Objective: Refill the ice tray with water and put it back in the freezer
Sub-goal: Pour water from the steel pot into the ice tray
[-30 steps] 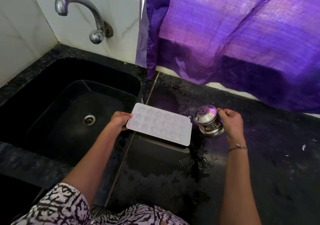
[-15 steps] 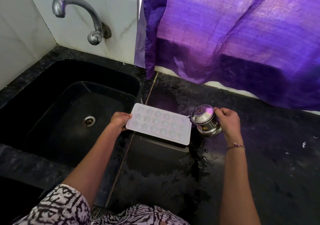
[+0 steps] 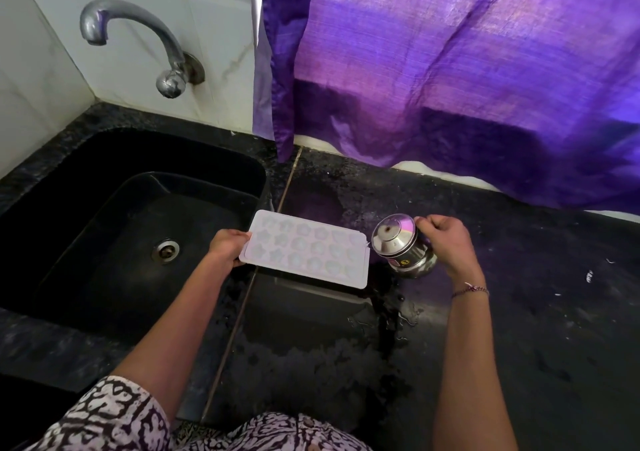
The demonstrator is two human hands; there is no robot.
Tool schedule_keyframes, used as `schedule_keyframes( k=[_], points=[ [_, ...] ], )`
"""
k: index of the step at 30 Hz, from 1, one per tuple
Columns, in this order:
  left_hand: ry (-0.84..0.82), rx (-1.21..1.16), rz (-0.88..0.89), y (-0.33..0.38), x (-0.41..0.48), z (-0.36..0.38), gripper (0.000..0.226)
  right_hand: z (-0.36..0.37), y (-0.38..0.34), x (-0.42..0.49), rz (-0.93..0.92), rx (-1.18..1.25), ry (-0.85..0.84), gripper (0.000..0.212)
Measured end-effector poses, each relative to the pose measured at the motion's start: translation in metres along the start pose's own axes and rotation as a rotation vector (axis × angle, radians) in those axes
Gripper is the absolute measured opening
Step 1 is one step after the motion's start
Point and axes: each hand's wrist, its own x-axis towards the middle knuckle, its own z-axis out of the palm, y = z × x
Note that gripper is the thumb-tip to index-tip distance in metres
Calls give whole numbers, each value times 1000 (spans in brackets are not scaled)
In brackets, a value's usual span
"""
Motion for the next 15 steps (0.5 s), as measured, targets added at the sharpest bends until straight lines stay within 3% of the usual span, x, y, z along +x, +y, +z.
schedule_keyframes(
  k=[15],
  points=[
    [4, 9, -11, 0, -1, -1, 23, 0, -8, -5, -18, -31, -19, 48]
  ],
)
